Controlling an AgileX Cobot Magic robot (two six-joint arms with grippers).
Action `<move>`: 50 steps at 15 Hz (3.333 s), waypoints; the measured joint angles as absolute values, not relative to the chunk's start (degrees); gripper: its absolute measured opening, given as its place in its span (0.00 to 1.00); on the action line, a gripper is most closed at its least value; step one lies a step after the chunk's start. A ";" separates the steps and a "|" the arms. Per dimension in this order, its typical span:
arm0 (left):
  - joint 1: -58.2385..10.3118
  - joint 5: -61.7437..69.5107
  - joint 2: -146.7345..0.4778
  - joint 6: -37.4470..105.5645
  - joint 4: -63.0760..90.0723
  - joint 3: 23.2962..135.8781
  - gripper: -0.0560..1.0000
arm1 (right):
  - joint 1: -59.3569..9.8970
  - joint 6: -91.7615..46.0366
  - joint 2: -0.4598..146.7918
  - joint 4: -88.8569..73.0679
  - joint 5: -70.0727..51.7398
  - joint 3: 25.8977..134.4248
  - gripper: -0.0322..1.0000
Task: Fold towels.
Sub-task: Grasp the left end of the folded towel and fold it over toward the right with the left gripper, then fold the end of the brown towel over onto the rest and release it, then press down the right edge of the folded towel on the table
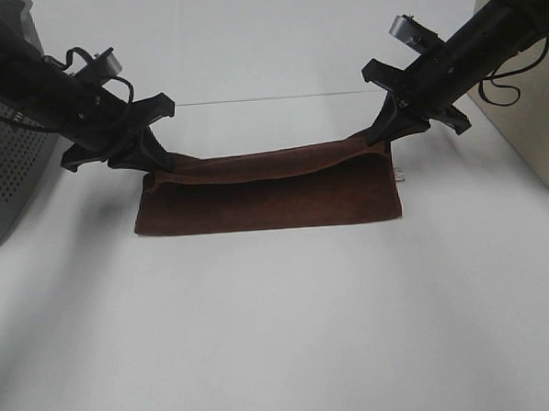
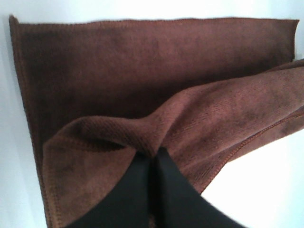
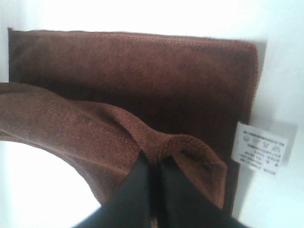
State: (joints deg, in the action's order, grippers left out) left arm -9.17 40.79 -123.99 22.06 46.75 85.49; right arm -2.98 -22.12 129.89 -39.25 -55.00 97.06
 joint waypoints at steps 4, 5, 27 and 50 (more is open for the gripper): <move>-9.17 40.16 -129.77 21.43 46.64 90.47 0.06 | -2.98 -21.77 134.19 -39.13 -50.48 99.29 0.03; -9.17 39.19 -130.63 21.43 46.64 90.81 0.08 | -2.98 -21.77 134.76 -39.13 -49.33 99.29 0.03; -9.17 40.85 -134.19 14.38 44.92 91.44 0.29 | -2.92 -12.89 129.32 -25.67 -53.57 99.47 0.79; -24.01 35.75 -134.53 1.38 52.60 102.62 0.52 | -2.92 -12.89 129.32 -27.85 -55.06 99.47 0.79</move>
State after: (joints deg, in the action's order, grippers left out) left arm -24.01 35.75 -134.53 1.38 52.60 102.62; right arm -2.92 -12.89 129.32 -27.85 -55.06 99.47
